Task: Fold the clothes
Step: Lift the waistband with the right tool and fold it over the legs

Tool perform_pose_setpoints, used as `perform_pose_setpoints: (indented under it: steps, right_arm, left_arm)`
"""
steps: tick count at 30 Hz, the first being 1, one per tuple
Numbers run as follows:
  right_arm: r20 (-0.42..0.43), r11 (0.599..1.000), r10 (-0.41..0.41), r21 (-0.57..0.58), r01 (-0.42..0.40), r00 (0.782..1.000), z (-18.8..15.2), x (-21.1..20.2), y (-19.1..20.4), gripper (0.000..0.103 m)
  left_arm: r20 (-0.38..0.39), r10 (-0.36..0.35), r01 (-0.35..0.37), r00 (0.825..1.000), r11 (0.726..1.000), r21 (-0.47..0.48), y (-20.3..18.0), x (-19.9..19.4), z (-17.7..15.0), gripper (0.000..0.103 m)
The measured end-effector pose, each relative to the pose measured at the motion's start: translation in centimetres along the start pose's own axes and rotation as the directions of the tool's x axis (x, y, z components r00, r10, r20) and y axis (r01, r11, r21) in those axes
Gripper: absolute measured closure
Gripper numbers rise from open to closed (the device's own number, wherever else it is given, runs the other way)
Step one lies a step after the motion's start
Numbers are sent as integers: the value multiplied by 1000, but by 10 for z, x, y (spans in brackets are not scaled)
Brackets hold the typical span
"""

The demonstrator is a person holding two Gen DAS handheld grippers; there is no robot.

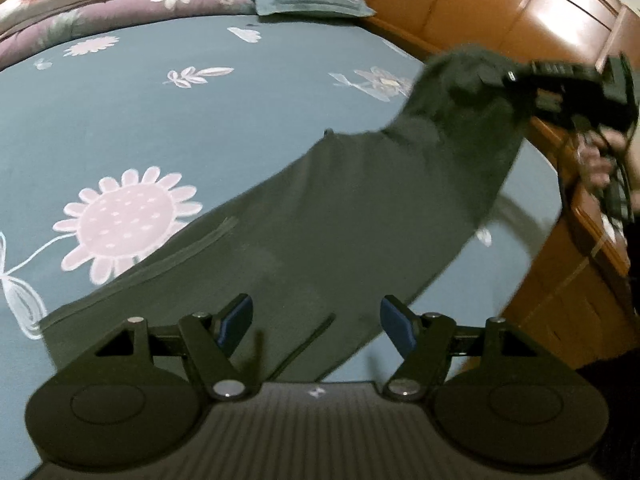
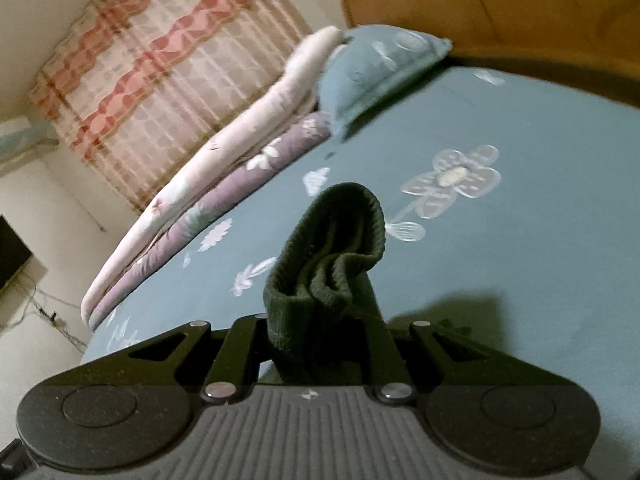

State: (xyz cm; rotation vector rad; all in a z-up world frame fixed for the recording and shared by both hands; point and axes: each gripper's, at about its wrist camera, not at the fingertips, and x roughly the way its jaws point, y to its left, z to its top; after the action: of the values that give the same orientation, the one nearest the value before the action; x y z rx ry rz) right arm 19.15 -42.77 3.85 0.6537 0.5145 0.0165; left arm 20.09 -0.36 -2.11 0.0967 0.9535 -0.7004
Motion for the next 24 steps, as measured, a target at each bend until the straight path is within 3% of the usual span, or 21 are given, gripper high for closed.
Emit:
perform_pose_setpoints:
  steps: [9,18,24]
  right_arm:
    - [-30,995,23,-94,-25,999,-39,11,87,87]
    - [-95,978,62,-192,-79,994,-61,19,142,87]
    - [-150,957,99,-258,-135,984,-77,21,176,87]
  left_arm:
    - [-37,-22,24,999,998,66,37,-27,-30,32]
    - [-56,-10,20,998,983,180,48,-38,-39,27]
    - [-36,-20,25,999,989,147,57,-42,-45,27]
